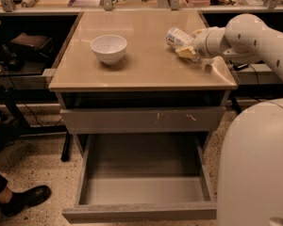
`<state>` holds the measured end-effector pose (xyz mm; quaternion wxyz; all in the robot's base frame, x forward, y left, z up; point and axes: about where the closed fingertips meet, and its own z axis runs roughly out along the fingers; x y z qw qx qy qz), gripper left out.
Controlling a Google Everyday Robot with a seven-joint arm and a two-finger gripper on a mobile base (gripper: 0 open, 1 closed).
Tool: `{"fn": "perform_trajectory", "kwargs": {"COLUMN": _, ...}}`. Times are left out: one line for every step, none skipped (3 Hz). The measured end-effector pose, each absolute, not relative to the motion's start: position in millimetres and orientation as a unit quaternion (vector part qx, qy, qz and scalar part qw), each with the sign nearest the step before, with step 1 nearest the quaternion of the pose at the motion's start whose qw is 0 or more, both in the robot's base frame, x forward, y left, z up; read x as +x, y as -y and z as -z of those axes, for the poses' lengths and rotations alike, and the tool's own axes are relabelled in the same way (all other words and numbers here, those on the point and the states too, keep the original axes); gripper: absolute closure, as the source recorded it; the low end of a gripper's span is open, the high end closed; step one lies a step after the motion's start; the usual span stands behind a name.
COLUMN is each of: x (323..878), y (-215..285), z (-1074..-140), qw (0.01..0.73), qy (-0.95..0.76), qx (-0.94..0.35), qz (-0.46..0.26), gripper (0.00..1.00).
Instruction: Pick blue plastic bottle from middle drawer and place on counter
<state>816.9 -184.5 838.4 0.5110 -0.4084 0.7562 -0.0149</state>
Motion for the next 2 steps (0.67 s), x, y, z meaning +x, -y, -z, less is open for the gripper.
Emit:
{"fn": "perform_trajectory", "kwargs": {"x": 816.9, "y": 184.5, "z": -838.4, "qw": 0.511, "qy": -0.756, "qx": -0.408, "qz": 0.015, "gripper": 0.00}}
{"fn": "perform_trajectory", "kwargs": {"x": 816.9, "y": 184.5, "z": -838.4, "qw": 0.511, "qy": -0.756, "qx": -0.408, "qz": 0.015, "gripper": 0.00}}
